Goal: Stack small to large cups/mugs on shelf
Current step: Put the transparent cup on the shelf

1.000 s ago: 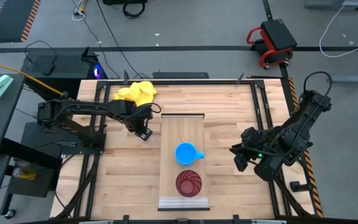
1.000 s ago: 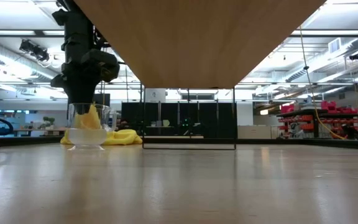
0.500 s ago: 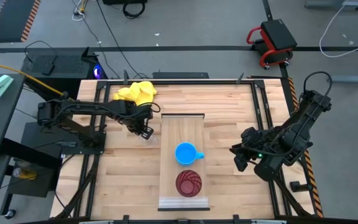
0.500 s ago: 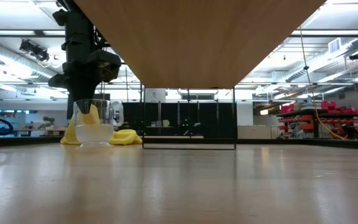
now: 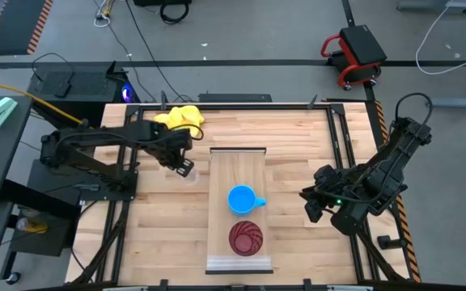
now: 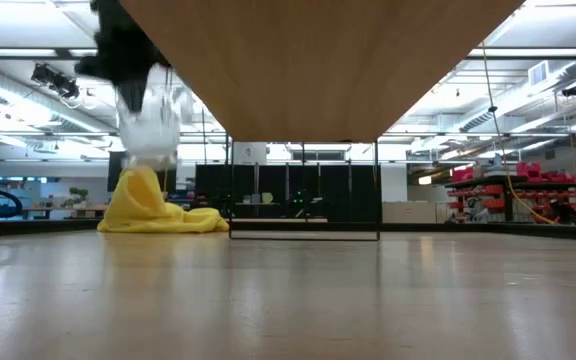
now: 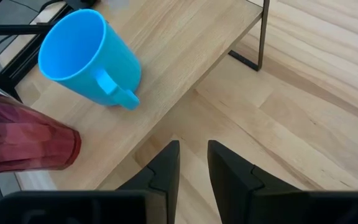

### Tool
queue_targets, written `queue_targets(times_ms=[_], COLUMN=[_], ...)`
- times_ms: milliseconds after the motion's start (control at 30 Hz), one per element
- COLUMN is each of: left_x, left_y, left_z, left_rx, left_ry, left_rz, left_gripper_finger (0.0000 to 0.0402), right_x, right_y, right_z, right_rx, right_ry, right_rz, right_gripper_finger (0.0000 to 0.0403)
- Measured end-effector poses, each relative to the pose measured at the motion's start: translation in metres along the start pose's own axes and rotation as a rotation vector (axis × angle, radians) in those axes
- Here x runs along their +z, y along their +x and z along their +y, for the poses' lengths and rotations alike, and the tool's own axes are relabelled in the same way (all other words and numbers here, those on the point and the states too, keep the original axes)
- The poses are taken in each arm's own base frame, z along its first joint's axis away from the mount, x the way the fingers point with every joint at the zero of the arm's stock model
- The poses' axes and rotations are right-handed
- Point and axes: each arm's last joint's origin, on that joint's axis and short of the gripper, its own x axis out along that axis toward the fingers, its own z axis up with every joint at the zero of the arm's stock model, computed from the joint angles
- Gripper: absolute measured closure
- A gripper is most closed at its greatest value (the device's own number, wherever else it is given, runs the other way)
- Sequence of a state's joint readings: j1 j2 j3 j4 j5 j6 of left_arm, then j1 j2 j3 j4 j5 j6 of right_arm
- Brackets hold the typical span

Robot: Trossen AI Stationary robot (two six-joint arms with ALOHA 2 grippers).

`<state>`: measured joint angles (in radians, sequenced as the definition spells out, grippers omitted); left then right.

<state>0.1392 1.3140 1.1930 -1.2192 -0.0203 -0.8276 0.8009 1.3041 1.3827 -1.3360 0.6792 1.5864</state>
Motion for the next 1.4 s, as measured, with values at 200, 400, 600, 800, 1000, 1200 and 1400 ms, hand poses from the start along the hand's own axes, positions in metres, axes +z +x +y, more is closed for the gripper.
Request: queue_targets(times_ms=[200,400,600,800,1000,1200,1400], left_x=[0.004,0.006,0.021,0.043,0.060,0.074,0.085], left_y=[-0.062,-0.098,-0.096,-0.089,-0.089,-0.082,-0.069], left_z=[-0.008,-0.015,-0.034,-0.063,-0.086,-0.105,-0.122], left_rx=[0.014,-0.039,-0.038,-0.049,-0.063,-0.064,-0.093], left_ry=[-0.007,-0.037,-0.012,0.071,0.100,0.097,0.057], left_rz=[-0.150,-0.285,-0.286,-0.246,-0.201,-0.167,-0.127], left_gripper_finger=[0.0398,0.0398,0.0398,0.0398,0.0398,0.0398,0.0398], right_x=[0.000,0.000,0.003,0.011,0.012,0.014,0.024], right_y=[0.000,0.000,0.002,0.008,0.010,0.011,0.017], right_z=[0.000,0.000,-0.001,-0.002,-0.003,-0.005,-0.017], right_rx=[-0.002,-0.003,-0.017,-0.044,-0.053,-0.080,-0.194], right_ry=[-0.018,-0.021,0.019,0.073,0.083,0.095,0.082], right_rz=[0.000,0.000,-0.005,-0.020,-0.001,-0.001,-0.017], right_gripper_finger=[0.0313,0.0313,0.0313,0.0313,0.0313,0.0313,0.0314])
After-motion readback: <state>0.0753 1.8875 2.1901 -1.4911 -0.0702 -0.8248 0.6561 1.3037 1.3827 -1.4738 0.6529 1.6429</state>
